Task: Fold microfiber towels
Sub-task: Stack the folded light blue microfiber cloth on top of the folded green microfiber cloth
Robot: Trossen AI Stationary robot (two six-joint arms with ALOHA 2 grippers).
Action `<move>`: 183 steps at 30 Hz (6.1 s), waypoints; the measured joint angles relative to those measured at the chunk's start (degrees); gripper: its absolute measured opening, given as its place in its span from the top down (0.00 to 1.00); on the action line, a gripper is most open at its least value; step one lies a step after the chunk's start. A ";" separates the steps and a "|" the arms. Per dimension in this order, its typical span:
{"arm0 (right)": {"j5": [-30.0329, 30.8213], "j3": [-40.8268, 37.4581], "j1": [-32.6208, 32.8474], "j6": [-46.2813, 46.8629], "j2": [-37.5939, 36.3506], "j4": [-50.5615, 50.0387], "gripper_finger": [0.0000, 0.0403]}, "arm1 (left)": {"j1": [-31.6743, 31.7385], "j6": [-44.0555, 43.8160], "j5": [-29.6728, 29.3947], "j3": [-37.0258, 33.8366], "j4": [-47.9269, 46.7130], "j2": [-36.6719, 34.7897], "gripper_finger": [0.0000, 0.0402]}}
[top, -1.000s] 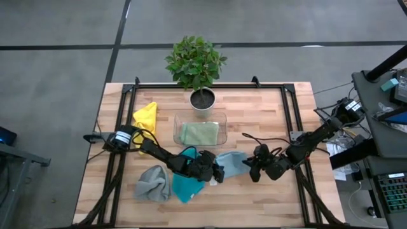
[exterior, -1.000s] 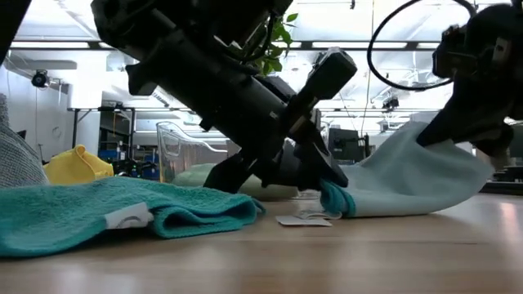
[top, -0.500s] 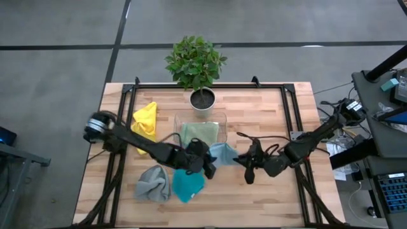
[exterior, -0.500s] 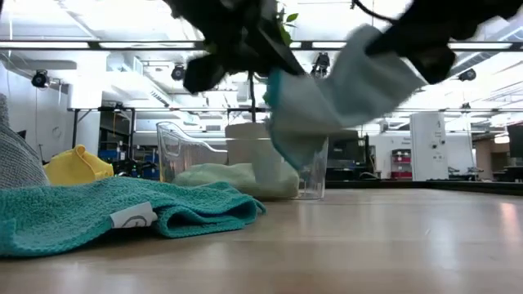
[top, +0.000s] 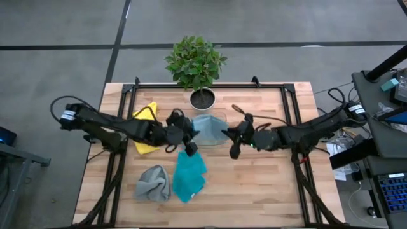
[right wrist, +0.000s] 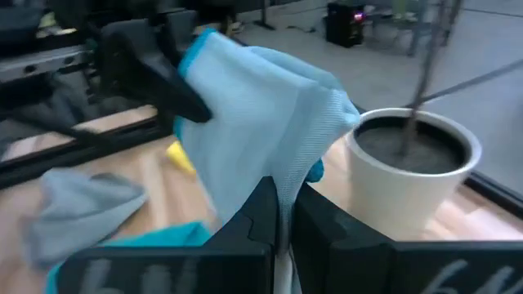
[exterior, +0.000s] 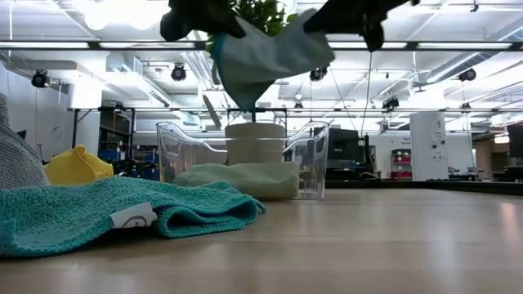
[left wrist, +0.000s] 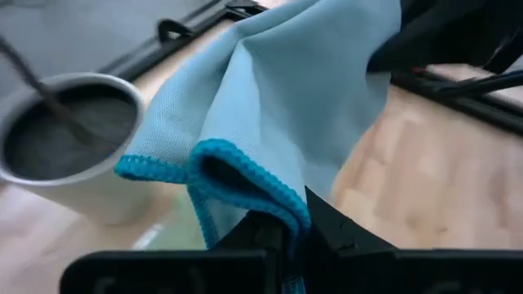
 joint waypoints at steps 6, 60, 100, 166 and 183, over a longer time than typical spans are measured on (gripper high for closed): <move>-7.68 -0.77 -7.63 1.03 2.61 2.74 0.97 | 5.79 3.19 2.85 -2.25 -1.53 -1.04 1.00; -19.78 13.70 -15.04 4.10 14.68 -32.12 0.68 | 13.16 -10.56 10.61 -15.93 4.04 3.07 0.66; -17.47 6.04 -8.90 7.65 0.59 -33.41 0.70 | 17.21 16.27 15.35 -6.59 1.84 11.31 1.00; -17.40 -4.60 -2.32 0.94 -12.41 -31.66 0.72 | 10.55 64.91 13.17 9.34 -28.37 25.31 0.77; -17.38 -4.55 -2.32 0.57 -12.41 -31.66 0.72 | 10.62 70.84 7.96 11.51 -32.91 22.24 1.00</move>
